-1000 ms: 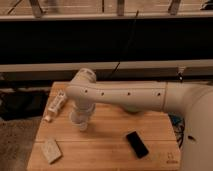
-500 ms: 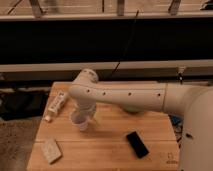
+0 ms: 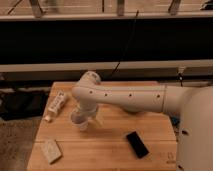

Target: Pick up the ceramic cup

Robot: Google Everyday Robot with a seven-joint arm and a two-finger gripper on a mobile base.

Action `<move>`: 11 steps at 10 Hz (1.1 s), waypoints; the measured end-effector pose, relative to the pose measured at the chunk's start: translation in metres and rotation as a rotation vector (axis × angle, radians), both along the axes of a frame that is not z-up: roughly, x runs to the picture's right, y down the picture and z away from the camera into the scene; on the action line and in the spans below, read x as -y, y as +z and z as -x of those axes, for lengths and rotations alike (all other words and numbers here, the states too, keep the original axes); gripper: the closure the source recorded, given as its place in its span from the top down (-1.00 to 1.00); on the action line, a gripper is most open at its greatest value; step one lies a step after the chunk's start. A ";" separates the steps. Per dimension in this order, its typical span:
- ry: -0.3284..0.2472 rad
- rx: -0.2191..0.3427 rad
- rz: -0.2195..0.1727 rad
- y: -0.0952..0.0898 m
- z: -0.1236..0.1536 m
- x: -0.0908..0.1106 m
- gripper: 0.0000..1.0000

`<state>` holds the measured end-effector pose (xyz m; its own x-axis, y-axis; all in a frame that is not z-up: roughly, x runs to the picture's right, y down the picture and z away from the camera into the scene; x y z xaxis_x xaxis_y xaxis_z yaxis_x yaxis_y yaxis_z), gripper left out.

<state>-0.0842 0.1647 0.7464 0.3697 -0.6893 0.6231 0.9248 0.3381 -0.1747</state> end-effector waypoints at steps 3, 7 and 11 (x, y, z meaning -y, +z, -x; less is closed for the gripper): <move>0.005 0.005 -0.004 0.007 0.003 -0.008 0.60; -0.002 0.005 -0.012 0.014 0.008 -0.013 0.21; 0.002 0.014 -0.007 0.018 0.010 -0.017 -0.61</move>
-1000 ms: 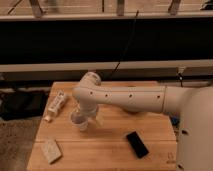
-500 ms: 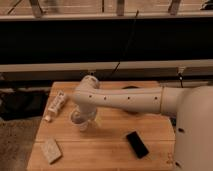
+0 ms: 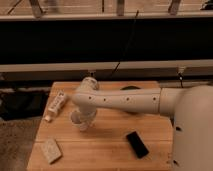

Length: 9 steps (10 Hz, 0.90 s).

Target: Pick up the ceramic cup

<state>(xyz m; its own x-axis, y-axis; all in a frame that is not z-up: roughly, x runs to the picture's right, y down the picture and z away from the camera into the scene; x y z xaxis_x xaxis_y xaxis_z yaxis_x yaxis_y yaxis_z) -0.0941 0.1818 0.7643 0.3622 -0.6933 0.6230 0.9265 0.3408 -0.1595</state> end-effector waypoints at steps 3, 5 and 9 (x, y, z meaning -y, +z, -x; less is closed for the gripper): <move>0.025 0.025 0.000 -0.003 0.002 0.000 -1.00; 0.050 0.042 -0.009 -0.009 0.004 0.008 -1.00; 0.069 0.057 -0.035 -0.022 0.002 0.032 -1.00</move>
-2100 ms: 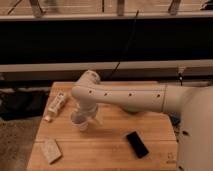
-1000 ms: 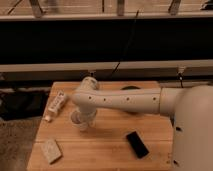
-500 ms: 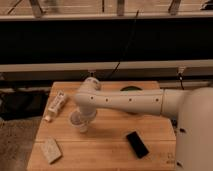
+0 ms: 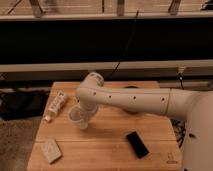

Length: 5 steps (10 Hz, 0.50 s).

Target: Pick up the ceramic cup

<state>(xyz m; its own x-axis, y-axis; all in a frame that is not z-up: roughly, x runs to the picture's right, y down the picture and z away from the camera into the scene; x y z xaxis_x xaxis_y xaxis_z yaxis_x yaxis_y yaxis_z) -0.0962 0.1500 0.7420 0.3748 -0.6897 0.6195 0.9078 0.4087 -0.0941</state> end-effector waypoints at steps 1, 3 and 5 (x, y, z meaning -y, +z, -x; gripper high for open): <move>0.003 0.001 -0.010 -0.004 -0.001 0.008 -1.00; 0.004 -0.001 -0.032 -0.015 -0.005 0.024 -1.00; 0.008 -0.004 -0.054 -0.028 -0.010 0.043 -1.00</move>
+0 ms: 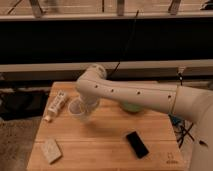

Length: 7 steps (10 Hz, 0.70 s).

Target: Pick up the ceramic cup

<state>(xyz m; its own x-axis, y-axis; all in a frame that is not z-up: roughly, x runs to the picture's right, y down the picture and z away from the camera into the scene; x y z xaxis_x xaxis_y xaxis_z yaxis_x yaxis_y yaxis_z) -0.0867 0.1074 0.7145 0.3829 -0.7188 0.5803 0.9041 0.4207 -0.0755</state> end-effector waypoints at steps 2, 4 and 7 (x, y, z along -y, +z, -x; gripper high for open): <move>0.006 0.000 -0.014 -0.008 -0.004 0.012 -1.00; 0.014 0.002 -0.026 -0.014 -0.009 0.022 -1.00; 0.009 0.005 -0.030 -0.019 -0.010 0.026 -1.00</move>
